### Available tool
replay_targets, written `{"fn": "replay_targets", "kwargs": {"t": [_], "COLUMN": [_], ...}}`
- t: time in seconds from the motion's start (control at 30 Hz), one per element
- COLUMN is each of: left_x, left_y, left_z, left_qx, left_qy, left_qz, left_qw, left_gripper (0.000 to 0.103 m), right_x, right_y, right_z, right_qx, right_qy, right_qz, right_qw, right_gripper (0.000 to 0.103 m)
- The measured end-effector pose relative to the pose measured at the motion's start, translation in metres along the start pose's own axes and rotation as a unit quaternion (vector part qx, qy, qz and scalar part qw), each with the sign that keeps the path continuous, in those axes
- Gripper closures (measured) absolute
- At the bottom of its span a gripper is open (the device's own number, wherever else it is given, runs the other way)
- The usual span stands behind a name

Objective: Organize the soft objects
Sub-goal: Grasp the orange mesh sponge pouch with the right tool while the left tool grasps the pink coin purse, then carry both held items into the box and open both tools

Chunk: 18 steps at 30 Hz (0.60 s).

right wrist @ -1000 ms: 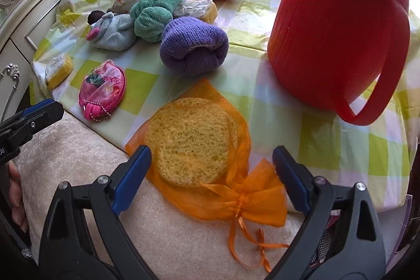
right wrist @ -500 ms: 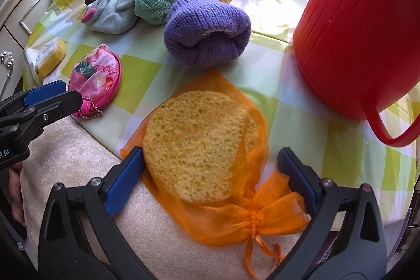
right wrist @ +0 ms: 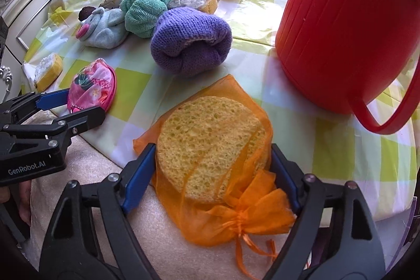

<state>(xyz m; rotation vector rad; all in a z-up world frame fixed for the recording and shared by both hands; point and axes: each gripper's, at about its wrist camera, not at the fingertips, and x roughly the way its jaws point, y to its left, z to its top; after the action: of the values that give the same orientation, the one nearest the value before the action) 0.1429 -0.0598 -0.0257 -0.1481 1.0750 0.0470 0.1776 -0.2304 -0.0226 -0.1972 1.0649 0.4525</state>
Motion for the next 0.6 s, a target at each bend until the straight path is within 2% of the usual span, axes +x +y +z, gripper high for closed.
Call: {"fn": "replay_targets", "kwargs": {"t": [0.3,0.6], "left_x": [0.001,-0.021], "left_y": [-0.016,-0.030], "left_z": [0.002,0.000], "left_qx": [0.020,0.048], "left_qy": [-0.002,-0.044], "left_qz": [0.028,0.048], "left_qw": [0.9994,0.9967], "left_gripper": [0.036,0.036], "right_x": [-0.022,-0.051], "right_y": [-0.012,-0.022], "right_z": [-0.013,-0.028], "right_qx": [0.025,0.038], "right_qy": [-0.027,-0.062], "right_qz": [0.033,0.047], "right_qw": [0.999,0.996], "right_gripper": [0.019,0.019]}}
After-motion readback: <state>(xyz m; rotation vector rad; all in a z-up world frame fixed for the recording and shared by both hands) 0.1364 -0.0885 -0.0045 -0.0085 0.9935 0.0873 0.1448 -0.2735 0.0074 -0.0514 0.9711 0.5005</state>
